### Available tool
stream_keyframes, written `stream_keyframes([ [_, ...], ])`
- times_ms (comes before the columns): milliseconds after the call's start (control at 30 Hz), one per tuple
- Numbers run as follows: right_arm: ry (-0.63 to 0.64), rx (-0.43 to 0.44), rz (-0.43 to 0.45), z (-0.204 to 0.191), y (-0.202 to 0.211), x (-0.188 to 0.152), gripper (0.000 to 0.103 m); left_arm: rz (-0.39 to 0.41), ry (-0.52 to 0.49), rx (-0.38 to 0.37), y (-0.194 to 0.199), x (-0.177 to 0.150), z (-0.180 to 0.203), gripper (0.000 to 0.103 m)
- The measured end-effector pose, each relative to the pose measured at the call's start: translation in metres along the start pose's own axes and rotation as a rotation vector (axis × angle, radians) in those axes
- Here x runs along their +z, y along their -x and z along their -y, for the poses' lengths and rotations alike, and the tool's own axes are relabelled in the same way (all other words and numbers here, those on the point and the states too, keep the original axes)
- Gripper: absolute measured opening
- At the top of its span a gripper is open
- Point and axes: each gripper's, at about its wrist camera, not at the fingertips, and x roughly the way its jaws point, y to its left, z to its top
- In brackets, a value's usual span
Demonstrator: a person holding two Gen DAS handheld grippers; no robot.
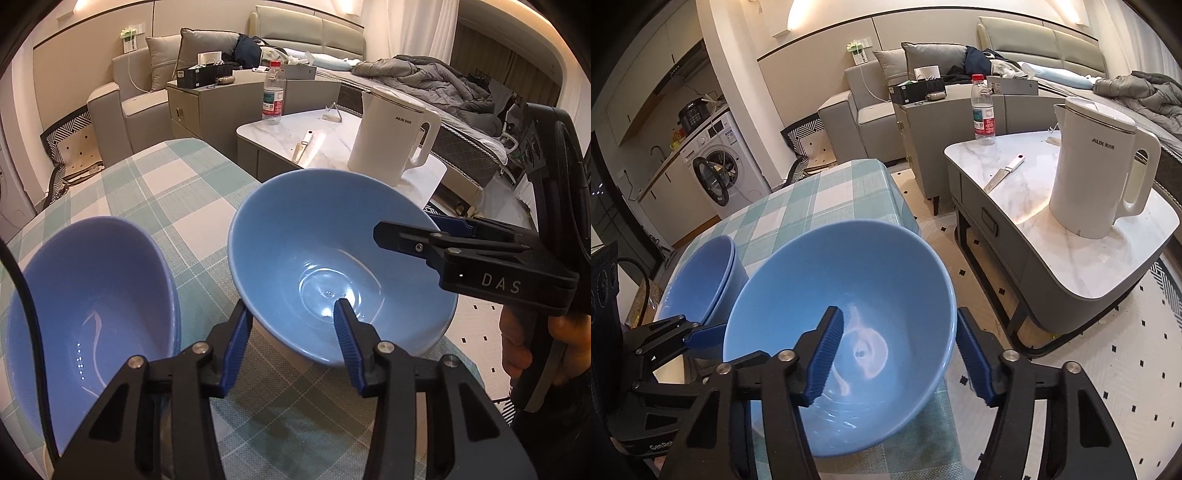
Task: Organize plates and bowls
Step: 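Lift the light blue bowl with both grippers over the nested blue bowls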
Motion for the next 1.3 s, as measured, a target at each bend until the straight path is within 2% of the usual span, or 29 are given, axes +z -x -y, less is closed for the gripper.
stream_keyframes([
  [667,0.032,0.017,0.057,-0.011,0.018,0.002,0.059,0.014,0.002,0.034,0.007,0.001,-0.001,0.042],
  [1300,0.061,0.04,0.175,-0.038,0.056,0.007,0.059,0.099,0.017,0.064,0.045,0.009,-0.007,0.042],
])
